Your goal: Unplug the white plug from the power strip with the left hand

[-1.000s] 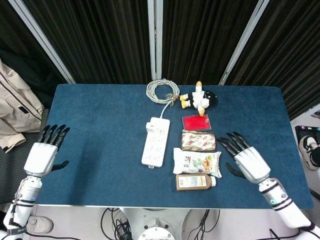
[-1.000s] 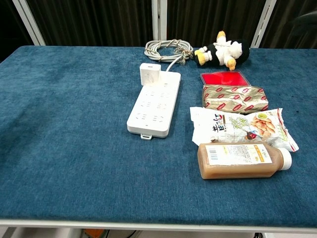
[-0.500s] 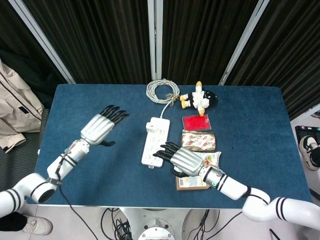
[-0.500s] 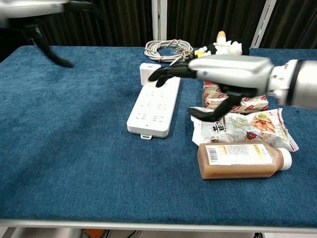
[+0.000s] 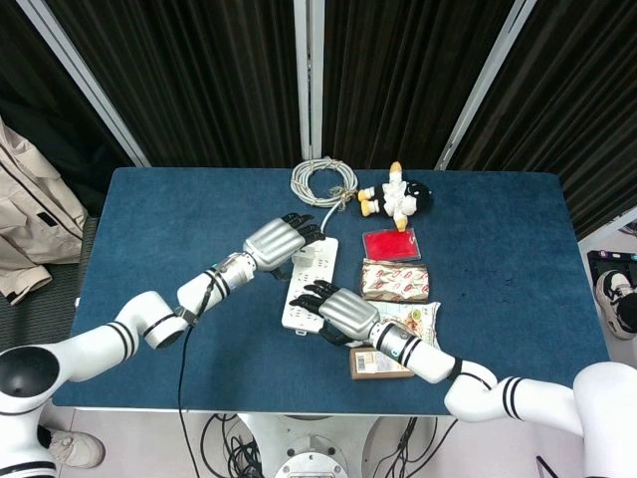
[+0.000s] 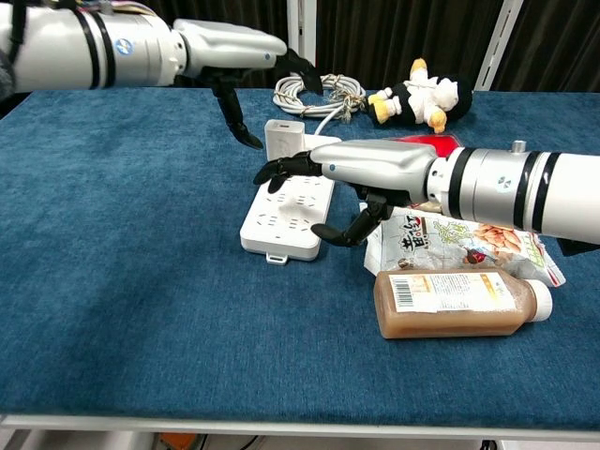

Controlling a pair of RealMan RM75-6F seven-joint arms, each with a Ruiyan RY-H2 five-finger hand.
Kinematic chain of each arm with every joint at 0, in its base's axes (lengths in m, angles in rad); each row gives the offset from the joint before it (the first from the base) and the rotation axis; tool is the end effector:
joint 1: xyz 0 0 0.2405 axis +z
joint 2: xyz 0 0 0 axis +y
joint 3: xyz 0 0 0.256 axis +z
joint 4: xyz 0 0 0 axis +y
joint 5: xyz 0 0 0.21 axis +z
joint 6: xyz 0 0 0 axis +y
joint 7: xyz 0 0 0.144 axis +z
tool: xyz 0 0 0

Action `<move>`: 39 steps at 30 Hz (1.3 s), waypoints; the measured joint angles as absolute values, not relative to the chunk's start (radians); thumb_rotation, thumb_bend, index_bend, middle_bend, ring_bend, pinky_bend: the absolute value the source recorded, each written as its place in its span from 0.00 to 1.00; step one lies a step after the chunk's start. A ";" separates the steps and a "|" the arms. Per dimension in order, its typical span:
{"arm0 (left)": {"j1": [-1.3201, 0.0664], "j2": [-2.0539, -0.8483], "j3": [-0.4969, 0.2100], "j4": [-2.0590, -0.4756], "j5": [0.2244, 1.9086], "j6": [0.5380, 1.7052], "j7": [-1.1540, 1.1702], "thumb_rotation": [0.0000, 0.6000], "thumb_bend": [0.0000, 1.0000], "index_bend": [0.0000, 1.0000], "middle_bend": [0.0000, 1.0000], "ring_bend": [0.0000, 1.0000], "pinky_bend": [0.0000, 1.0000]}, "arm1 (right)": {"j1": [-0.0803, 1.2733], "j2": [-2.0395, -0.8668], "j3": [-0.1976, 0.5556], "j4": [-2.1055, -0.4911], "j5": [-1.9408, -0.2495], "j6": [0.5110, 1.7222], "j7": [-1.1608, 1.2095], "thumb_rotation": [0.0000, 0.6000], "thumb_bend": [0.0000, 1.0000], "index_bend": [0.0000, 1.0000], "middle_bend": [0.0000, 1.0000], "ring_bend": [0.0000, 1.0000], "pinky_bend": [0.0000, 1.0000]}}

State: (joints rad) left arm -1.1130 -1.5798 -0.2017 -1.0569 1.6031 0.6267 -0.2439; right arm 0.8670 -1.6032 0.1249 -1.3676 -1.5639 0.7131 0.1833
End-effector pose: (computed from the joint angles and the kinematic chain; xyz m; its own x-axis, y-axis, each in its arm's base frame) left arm -0.0565 0.4313 -0.0263 0.6267 0.2141 0.7493 0.6161 -0.7249 -0.3081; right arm -0.1005 -0.3229 -0.0678 0.4476 -0.4824 0.7530 -0.7563 -0.6535 0.0308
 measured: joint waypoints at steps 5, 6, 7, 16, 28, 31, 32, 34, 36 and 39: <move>-1.152 -1.641 -0.153 -0.955 1.641 0.644 -0.297 1.00 0.20 0.23 0.18 0.08 0.23 | 0.877 -1.639 0.108 -1.320 -1.558 0.723 0.202 1.00 0.46 0.12 0.14 0.00 0.03; -1.159 -1.650 -0.145 -0.939 1.646 0.647 -0.306 1.00 0.21 0.24 0.19 0.09 0.24 | 0.879 -1.646 0.103 -1.311 -1.558 0.726 0.207 1.00 0.46 0.12 0.14 0.00 0.03; -1.168 -1.663 -0.136 -0.918 1.652 0.652 -0.319 1.00 0.21 0.25 0.21 0.11 0.27 | 0.880 -1.651 0.100 -1.305 -1.558 0.729 0.211 1.00 0.46 0.12 0.15 0.00 0.03; -1.208 -1.733 -0.069 -0.776 1.695 0.714 -0.420 1.00 0.25 0.34 0.28 0.24 0.41 | 0.882 -1.666 0.082 -1.280 -1.543 0.743 0.256 1.00 0.49 0.12 0.15 0.00 0.03; -1.226 -1.820 0.030 -0.572 1.746 0.794 -0.562 1.00 0.25 0.36 0.32 0.29 0.44 | 0.889 -1.679 0.067 -1.259 -1.536 0.760 0.314 1.00 0.53 0.15 0.18 0.00 0.03; -1.227 -1.840 0.045 -0.531 1.749 0.805 -0.586 1.00 0.27 0.39 0.35 0.33 0.48 | 0.890 -1.678 0.066 -1.259 -1.536 0.762 0.322 1.00 0.53 0.15 0.19 0.00 0.03; -1.227 -1.846 0.049 -0.519 1.750 0.809 -0.591 1.00 0.28 0.41 0.36 0.35 0.50 | 0.890 -1.676 0.065 -1.260 -1.536 0.764 0.325 1.00 0.53 0.15 0.19 0.00 0.03; -1.226 -1.859 0.058 -0.489 1.752 0.822 -0.604 1.00 0.31 0.45 0.40 0.38 0.54 | 0.891 -1.673 0.063 -1.261 -1.536 0.768 0.329 1.00 0.53 0.16 0.20 0.00 0.03; -1.224 -1.870 0.065 -0.466 1.753 0.833 -0.619 1.00 0.34 0.48 0.44 0.43 0.58 | 0.891 -1.671 0.061 -1.263 -1.535 0.769 0.333 1.00 0.53 0.16 0.20 0.00 0.03; -1.223 -1.887 0.079 -0.433 1.755 0.839 -0.643 1.00 0.37 0.52 0.51 0.50 0.65 | 0.891 -1.666 0.059 -1.264 -1.533 0.769 0.338 1.00 0.53 0.16 0.20 0.00 0.03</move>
